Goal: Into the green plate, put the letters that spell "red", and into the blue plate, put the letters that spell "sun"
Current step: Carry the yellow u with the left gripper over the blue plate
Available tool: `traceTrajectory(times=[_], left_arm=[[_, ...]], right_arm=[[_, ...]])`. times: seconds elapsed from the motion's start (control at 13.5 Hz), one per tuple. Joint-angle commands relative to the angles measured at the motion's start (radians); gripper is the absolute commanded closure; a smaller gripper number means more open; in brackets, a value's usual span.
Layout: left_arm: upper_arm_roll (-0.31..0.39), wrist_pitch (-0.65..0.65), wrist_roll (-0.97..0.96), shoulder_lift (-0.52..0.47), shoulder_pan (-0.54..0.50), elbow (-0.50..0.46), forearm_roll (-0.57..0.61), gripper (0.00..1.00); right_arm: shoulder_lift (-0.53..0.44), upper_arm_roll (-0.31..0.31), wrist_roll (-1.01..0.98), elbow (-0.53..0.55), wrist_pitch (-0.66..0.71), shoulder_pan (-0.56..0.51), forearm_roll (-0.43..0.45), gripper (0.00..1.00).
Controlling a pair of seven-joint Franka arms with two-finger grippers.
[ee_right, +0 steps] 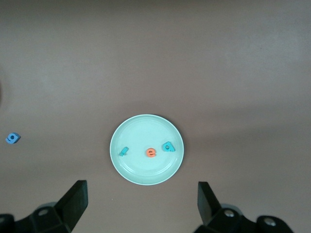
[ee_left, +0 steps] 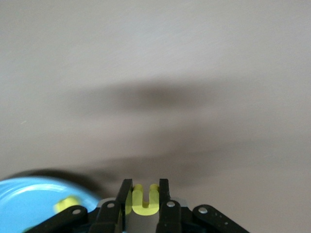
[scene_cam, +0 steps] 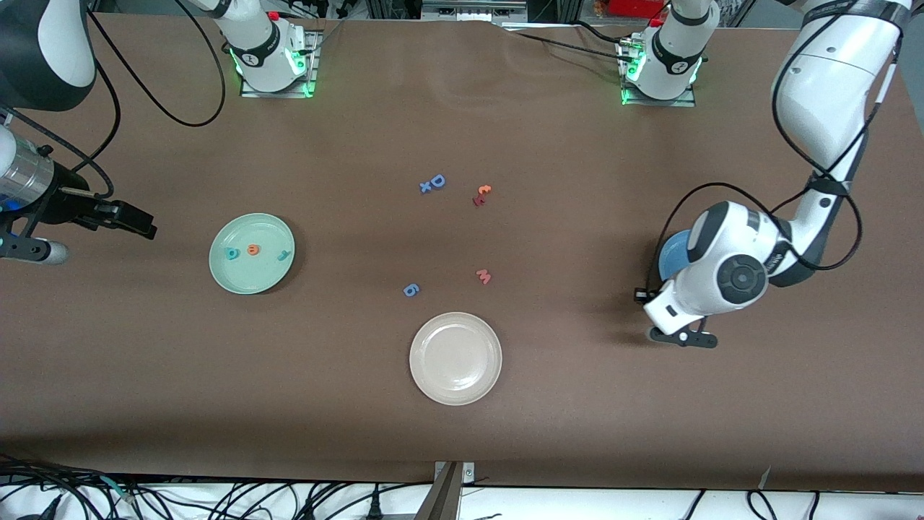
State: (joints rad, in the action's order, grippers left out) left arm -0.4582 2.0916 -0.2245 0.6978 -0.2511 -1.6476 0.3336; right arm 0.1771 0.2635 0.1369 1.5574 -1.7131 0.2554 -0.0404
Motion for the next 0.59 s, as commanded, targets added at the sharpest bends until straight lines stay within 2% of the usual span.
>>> traceTrajectory(times=[0.0,0.22,0.52], left_arm=[[-0.007,-0.085,0.033,-0.046,-0.031,-0.021,-0.013,0.91],[-0.014,-0.096,0.143,-0.104,-0.123,-0.104,-0.016,0.92],[-0.079,-0.081,0.201,-0.147,-0.249,-0.190,-0.013,0.90]], right_arm=[[-0.016,0.000,0.009,0.020,-0.011,0.001,0.002,0.00],[-0.016,0.000,0.009,0.020,-0.011,0.002,0.002,0.00],[-0.016,0.000,0.009,0.024,-0.013,0.001,0.002,0.00]])
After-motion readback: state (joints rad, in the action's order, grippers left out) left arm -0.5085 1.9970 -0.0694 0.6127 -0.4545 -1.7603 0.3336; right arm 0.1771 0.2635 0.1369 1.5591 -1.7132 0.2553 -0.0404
